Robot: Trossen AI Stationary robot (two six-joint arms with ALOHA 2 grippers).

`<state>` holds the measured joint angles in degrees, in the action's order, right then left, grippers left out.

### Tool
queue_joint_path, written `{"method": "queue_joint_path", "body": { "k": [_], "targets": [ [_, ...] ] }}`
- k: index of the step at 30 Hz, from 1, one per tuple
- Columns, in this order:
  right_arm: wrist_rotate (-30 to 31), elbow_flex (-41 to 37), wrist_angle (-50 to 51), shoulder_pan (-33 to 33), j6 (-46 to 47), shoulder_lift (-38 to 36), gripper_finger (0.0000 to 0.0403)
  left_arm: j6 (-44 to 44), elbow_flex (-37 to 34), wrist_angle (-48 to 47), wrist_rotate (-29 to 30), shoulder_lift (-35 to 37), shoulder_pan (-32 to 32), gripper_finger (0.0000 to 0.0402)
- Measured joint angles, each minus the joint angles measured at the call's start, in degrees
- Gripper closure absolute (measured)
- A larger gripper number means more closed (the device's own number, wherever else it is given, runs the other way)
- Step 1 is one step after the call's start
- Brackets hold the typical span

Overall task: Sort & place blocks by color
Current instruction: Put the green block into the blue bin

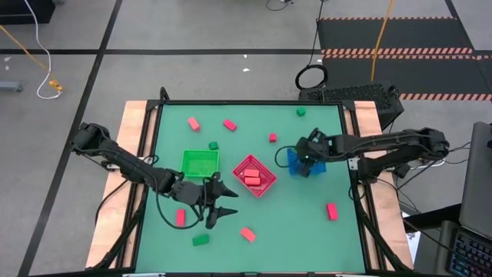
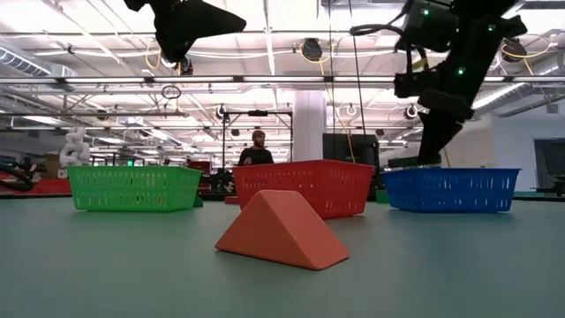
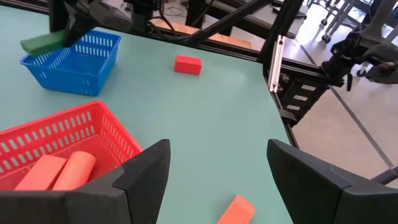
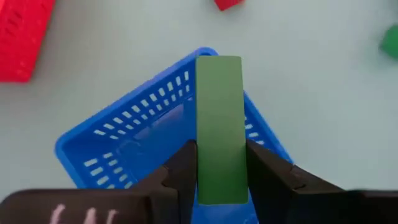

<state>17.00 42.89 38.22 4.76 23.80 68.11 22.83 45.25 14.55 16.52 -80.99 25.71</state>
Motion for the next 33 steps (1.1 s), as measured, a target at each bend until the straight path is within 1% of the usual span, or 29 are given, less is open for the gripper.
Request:
{"method": "queue_joint_path", "body": {
  "k": [3,6,13,16,19,21,24,29,33],
  "targets": [
    [-0.65,-1.77,-1.16,0.9,3.6,-1.95,0.0275,-0.04,0.0,-0.29,0.08,0.0,0.5,0.0131],
    [-0.38,-2.01,-1.94,1.08,5.39,-3.46,0.0246,-0.1,0.0,-0.33,0.08,0.0,0.75,0.0131],
    [0.01,-2.03,-5.88,1.06,5.37,-5.43,0.0181,-0.66,0.0,-0.72,0.16,0.0,0.74,0.0131],
    [3.81,-2.03,-8.67,1.04,3.64,-5.99,0.0164,-0.64,0.0,-1.55,0.15,0.0,0.74,0.0131],
    [8.69,-2.03,-11.67,2.14,0.72,-6.43,0.016,-0.62,0.0,-2.18,0.16,0.0,0.75,0.0131],
    [10.11,-2.01,-13.91,4.55,-0.63,-6.53,0.0161,-0.61,0.0,-2.8,0.45,0.01,0.75,0.0131],
    [9.69,-1.84,-14.69,10.37,-1.29,-6.33,0.0166,-0.93,0.0,-2.93,0.6,0.0,0.73,0.0131],
    [4.86,-1.48,-15.0,21.57,-6.45,-4.96,0.0169,-1.92,0.0,-2.95,0.62,0.0,-0.11,0.0131],
    [0.08,-1.48,-15.53,30.18,-8.51,-2.97,0.017,-1.51,0.0,-3.4,0.63,0.0,-1.16,0.0131]
  ]
}}
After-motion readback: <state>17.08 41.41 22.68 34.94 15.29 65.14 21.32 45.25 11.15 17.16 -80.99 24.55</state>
